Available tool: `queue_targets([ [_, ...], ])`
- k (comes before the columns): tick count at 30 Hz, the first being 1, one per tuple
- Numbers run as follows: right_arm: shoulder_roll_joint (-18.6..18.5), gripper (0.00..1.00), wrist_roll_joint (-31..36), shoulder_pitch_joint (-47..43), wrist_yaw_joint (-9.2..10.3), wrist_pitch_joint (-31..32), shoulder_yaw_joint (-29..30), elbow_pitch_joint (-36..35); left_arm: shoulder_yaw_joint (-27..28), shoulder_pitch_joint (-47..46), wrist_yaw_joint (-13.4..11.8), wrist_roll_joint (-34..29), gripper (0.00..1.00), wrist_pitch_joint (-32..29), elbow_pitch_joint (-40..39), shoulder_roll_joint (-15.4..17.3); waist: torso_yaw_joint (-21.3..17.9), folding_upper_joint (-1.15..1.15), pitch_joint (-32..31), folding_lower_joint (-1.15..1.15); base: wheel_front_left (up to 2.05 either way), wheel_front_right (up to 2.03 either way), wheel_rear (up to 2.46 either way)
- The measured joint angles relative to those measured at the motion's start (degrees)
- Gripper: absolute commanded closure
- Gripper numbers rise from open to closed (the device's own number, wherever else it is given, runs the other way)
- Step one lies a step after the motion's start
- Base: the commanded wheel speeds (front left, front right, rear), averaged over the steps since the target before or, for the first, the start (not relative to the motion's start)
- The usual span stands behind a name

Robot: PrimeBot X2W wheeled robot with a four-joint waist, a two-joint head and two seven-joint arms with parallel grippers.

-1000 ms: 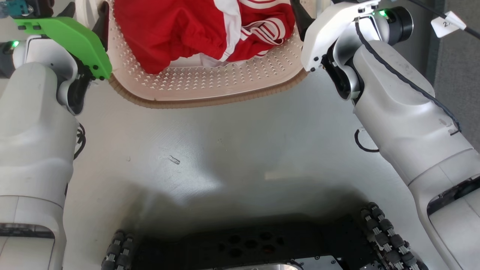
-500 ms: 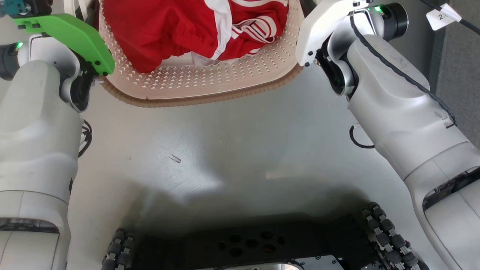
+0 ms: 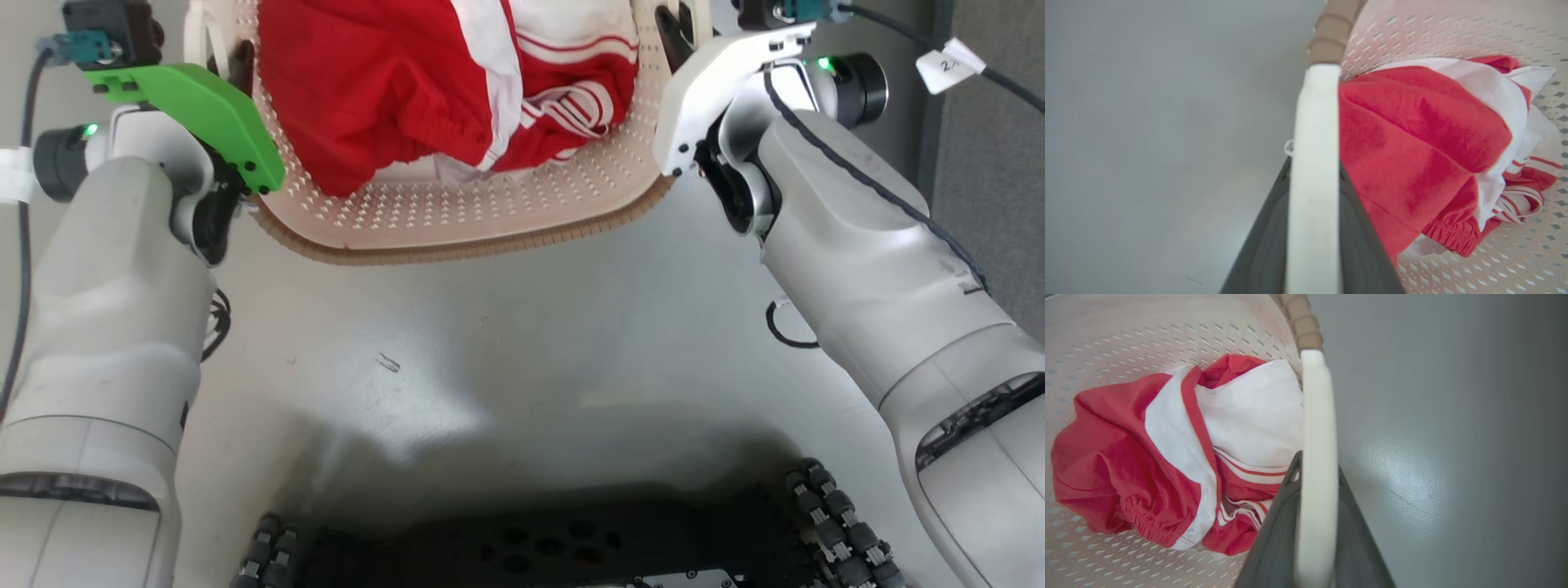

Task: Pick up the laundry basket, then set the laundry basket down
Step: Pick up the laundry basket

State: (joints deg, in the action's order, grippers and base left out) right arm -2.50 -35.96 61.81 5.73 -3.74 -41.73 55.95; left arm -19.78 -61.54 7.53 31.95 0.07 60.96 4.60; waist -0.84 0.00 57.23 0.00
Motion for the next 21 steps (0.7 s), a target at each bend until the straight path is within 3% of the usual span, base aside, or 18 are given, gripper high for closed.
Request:
queue_targets([
  [17,0.3,1.00,-4.0,-4.6,-0.20,-0.1,-2.4,3.6,-1.6,4.3,0.0,3.1,1.00,-0.5,4.5,-2.2,0.3,0.00,-7.4,0.00,0.00,0.00,0.00],
  [21,0.4,1.00,-5.0,-5.7,-1.15,0.1,-3.0,4.5,-2.0,5.6,0.0,3.4,1.00,-1.3,5.5,-2.5,0.4,0.00,-9.4,0.00,0.00,0.00,0.00],
])
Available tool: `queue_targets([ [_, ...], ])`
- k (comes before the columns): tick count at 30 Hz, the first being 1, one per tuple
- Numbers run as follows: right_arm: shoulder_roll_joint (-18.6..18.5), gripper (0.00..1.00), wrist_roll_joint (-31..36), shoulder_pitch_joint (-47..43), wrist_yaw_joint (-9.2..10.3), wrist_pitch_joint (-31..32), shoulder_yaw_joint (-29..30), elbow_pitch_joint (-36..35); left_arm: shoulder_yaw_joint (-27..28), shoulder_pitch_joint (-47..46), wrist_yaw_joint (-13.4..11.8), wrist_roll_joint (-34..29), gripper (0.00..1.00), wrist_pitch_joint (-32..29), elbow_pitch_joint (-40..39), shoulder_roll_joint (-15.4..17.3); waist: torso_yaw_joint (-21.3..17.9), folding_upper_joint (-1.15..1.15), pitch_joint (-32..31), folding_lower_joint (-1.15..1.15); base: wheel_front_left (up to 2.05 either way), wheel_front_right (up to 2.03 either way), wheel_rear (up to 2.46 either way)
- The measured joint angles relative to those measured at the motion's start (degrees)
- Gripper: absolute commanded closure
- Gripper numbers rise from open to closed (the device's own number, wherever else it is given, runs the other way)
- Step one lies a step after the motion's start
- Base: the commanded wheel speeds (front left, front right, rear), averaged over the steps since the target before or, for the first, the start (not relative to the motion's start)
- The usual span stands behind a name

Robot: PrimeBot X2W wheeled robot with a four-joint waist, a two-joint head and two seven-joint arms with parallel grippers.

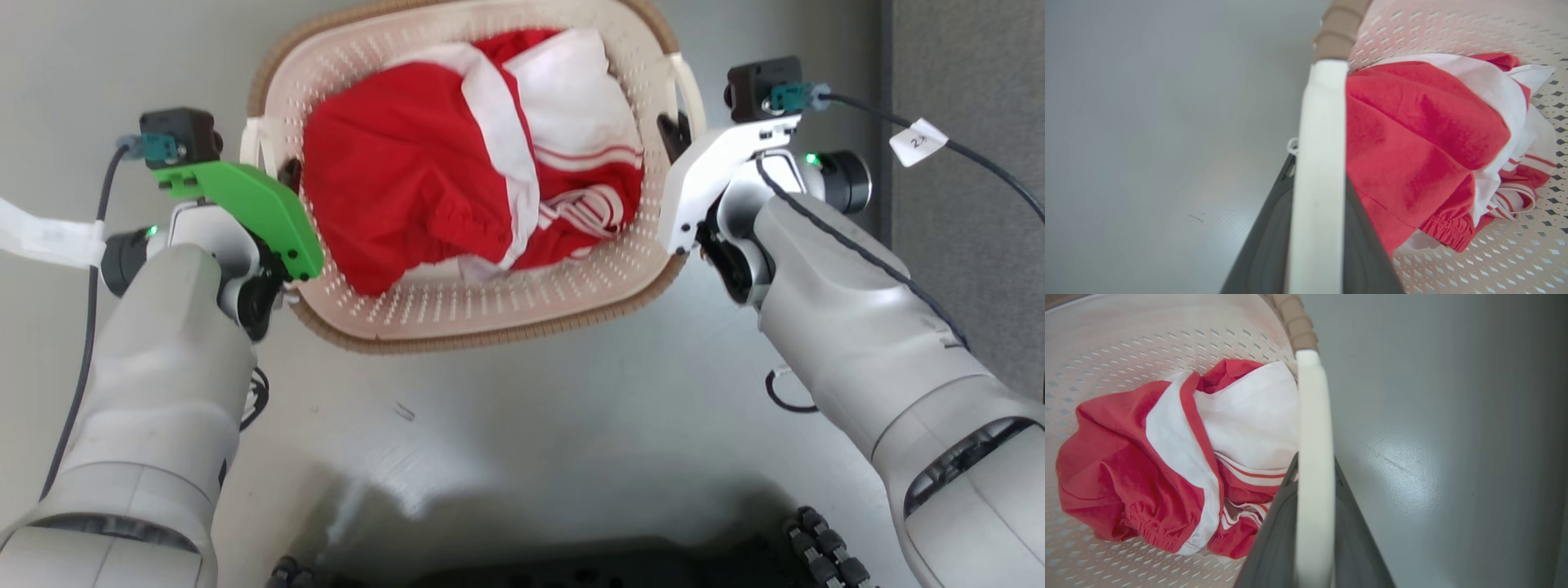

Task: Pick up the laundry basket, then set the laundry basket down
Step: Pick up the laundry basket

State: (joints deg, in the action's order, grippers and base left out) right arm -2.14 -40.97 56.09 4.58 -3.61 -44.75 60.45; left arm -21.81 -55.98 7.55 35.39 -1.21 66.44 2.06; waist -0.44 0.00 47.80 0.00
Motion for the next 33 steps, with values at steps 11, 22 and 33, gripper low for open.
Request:
queue_targets([
  [11,0.4,1.00,-2.6,-3.7,-1.40,2.9,-1.5,1.7,-0.5,3.6,0.0,2.3,1.00,-2.3,2.4,-0.7,-0.2,0.00,-6.0,0.00,0.00,0.00,0.00],
  [22,0.8,1.00,-5.0,-7.3,-2.56,6.6,-2.6,4.1,-0.7,7.8,0.0,4.2,1.00,-5.5,4.0,-1.6,-0.3,0.00,-12.6,0.01,0.00,0.00,0.00],
  [33,1.1,1.00,-5.6,-11.1,-3.74,8.2,-3.9,5.4,-0.9,12.1,0.0,6.3,1.00,-8.2,5.1,-2.2,-0.2,0.00,-19.8,0.01,0.00,0.00,0.00],
])
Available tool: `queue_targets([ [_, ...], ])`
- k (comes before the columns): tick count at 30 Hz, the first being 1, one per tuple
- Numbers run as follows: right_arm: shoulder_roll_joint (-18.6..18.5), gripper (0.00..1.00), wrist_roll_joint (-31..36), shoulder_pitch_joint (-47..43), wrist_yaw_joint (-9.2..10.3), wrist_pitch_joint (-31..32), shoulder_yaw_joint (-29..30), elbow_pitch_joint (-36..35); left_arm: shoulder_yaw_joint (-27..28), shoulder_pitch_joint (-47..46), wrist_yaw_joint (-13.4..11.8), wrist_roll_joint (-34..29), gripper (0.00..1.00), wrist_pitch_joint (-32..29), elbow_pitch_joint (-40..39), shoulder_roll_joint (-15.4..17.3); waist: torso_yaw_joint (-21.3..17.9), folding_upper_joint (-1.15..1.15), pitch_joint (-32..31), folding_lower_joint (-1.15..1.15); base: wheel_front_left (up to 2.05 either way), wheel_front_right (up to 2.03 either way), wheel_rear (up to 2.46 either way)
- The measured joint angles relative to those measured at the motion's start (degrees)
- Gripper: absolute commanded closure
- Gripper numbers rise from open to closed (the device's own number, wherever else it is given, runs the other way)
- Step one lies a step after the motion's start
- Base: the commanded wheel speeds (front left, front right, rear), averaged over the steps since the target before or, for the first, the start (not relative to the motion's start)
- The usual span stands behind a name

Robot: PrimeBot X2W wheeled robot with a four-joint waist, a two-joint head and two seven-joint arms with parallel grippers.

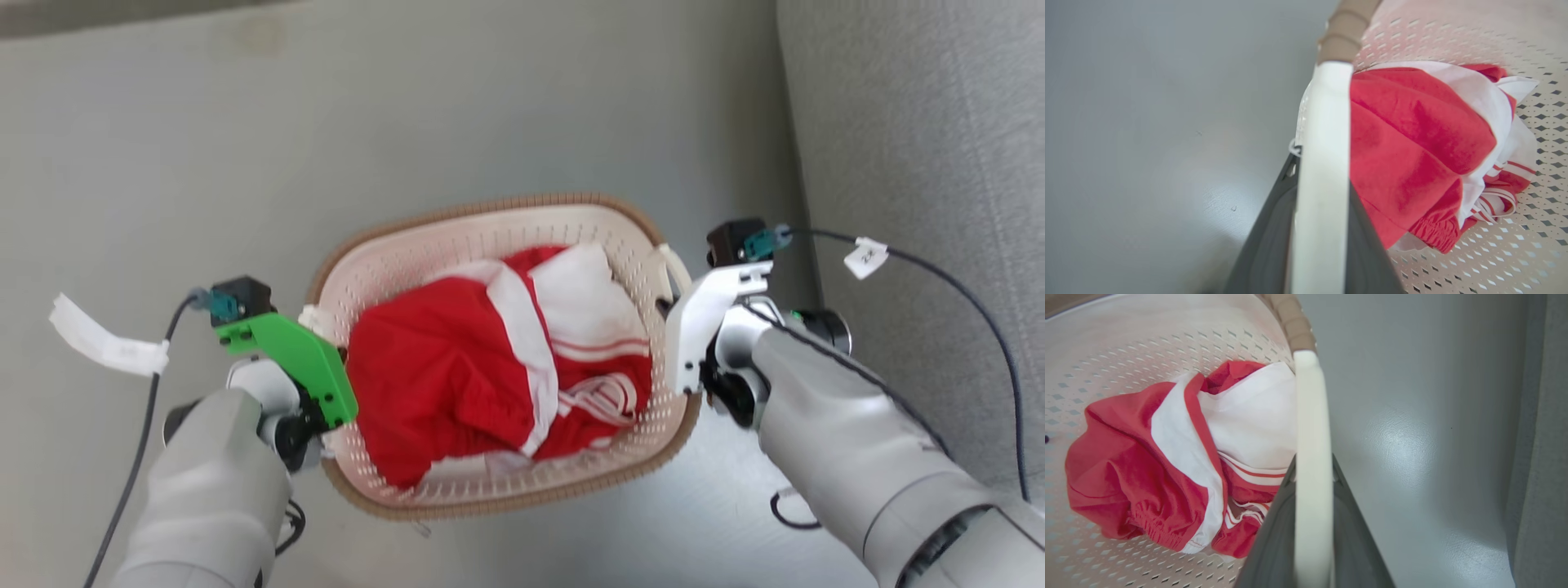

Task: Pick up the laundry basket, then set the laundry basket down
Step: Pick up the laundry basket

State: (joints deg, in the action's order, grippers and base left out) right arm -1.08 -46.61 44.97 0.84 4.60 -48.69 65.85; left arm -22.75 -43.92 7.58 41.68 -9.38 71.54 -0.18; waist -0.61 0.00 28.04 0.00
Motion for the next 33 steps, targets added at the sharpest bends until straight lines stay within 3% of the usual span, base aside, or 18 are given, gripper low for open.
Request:
queue_targets([
  [33,0.9,1.00,-3.4,-13.9,-2.78,3.8,-3.2,2.3,-1.4,13.4,0.0,1.5,1.00,-4.8,1.9,-0.9,-0.7,0.00,-21.2,0.00,0.00,0.00,0.00],
])
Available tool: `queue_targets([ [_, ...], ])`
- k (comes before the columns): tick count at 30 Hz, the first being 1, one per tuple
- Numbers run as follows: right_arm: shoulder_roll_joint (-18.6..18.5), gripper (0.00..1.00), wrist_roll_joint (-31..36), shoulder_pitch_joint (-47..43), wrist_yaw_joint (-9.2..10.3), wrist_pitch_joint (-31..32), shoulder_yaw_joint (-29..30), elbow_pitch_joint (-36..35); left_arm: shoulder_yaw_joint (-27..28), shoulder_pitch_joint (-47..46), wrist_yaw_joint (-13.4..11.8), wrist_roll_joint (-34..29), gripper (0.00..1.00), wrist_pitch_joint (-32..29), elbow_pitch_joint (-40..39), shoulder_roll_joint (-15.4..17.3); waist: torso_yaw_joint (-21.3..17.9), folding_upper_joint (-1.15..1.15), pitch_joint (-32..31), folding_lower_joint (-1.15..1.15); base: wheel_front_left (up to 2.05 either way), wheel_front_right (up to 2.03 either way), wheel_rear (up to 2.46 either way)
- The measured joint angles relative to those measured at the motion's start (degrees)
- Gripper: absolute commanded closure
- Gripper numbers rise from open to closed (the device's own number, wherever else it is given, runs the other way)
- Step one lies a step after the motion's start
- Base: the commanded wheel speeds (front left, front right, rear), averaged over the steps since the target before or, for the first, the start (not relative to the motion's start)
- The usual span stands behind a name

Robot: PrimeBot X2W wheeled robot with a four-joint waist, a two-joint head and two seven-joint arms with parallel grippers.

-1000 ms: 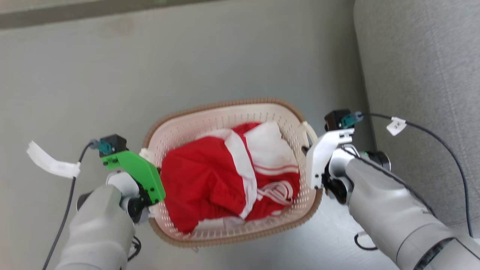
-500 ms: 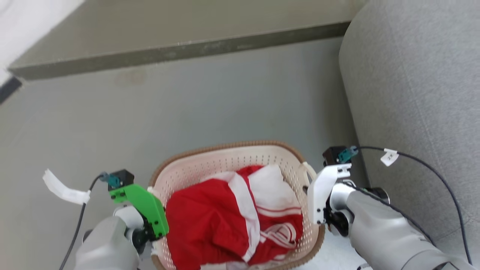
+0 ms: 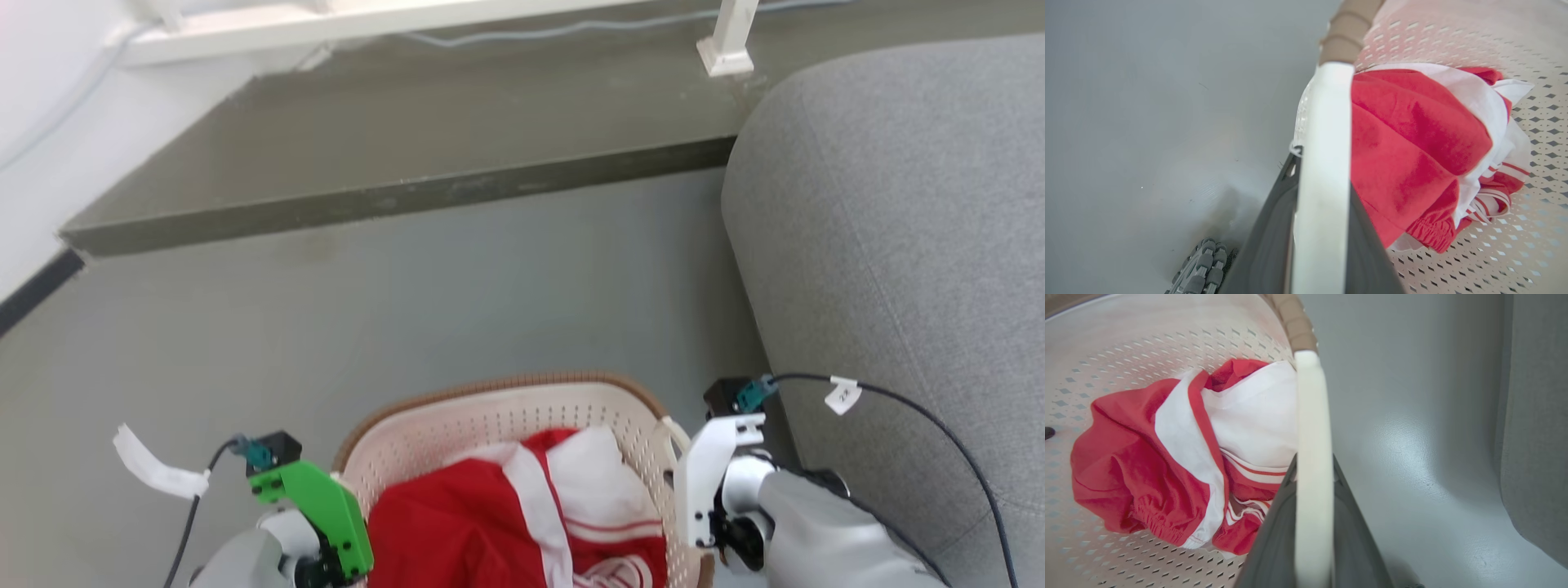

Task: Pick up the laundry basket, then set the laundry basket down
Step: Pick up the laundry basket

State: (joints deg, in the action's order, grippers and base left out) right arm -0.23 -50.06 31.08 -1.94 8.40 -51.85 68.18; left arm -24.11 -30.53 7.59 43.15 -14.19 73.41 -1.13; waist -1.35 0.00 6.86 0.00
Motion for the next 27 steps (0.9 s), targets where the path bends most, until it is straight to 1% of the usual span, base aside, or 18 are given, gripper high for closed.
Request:
queue_targets([
  [12,0.2,1.00,-1.5,-3.7,-0.08,0.9,-0.4,0.4,-0.3,3.7,0.0,0.1,1.00,-0.4,0.1,-0.2,0.4,0.00,-5.0,0.00,0.00,0.00,0.00],
  [27,0.2,1.00,-2.1,-3.7,-0.07,1.7,-0.6,0.5,-0.6,4.1,-0.1,1.0,1.00,-1.2,0.2,-0.2,0.4,0.00,-5.8,0.00,0.00,0.00,0.00],
])
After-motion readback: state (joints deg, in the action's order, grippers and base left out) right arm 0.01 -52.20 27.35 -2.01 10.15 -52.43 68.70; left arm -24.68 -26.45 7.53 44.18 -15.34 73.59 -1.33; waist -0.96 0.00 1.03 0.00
